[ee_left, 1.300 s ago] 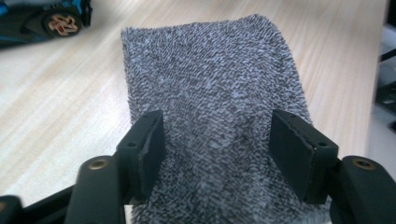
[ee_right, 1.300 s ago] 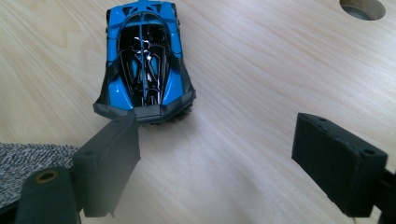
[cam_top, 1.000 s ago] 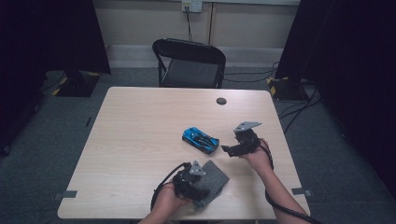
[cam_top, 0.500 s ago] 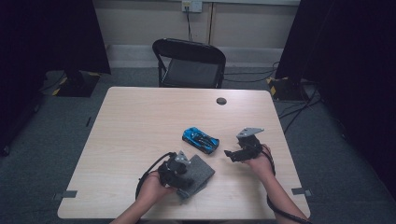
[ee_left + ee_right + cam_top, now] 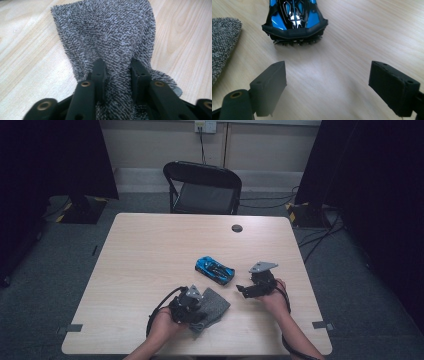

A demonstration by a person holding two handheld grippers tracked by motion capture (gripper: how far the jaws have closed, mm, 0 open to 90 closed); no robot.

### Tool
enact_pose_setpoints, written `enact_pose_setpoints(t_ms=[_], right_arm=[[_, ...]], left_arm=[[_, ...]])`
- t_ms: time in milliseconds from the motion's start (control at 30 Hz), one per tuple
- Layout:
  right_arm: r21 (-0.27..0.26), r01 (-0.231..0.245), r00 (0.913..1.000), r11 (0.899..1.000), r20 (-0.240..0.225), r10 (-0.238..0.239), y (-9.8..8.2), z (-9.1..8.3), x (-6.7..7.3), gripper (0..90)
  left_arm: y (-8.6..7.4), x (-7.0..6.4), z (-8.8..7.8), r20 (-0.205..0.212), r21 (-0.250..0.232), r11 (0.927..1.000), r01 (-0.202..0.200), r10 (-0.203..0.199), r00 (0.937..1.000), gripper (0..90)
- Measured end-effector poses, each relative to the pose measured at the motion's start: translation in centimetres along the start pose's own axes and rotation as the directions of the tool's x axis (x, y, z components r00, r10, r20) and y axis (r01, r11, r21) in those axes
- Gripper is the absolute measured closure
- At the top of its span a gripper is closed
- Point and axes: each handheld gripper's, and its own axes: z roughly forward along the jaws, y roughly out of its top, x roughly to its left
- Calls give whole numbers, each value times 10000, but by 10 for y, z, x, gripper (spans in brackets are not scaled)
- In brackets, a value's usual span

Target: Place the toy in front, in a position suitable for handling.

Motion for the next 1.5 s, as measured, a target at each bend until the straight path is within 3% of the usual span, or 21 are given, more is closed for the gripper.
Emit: enact_pose_setpoints(t_ms=[267, 367, 433, 700, 1000, 1067, 1367, 1500], right_arm=[[80, 524, 9961, 9986, -713, -517, 18, 28, 14, 150], [186, 745, 9949, 9970, -689, -731, 25, 36, 16, 146], [18, 716, 9923, 9974, -1018, -710, 28, 41, 17, 147], [63, 793, 9920, 9968, -992, -783, 37, 50, 23, 141], [-319, 676, 9911, 9972, -1124, -708, 42, 62, 23, 184], [-413, 319, 9932, 9986, -1103, -363, 41, 62, 22, 219], [-368, 260, 9904, 9990, -1351, -308, 27, 47, 16, 239], [-419, 283, 9916, 9987, -1246, -333, 23, 45, 17, 238]], left_arm=[[-3, 18, -15, -6, -389, 9986, 372, -372, 9993, 719], [-5, 20, -19, -79, -495, 9980, 389, -393, 9992, 719], [-6, 22, -21, -100, -534, 9977, 411, -417, 9991, 720], [-14, 26, -29, -355, -726, 9950, 688, -715, 9968, 717], [-22, 35, -33, -484, -783, 9918, 1011, -1051, 9933, 718], [-23, 35, -33, -612, -815, 9917, 998, -1049, 9926, 718], [-27, 37, -31, -626, -854, 9896, 1155, -1211, 9907, 712], [-26, 35, -27, -837, -988, 9845, 1449, -1534, 9846, 638]])
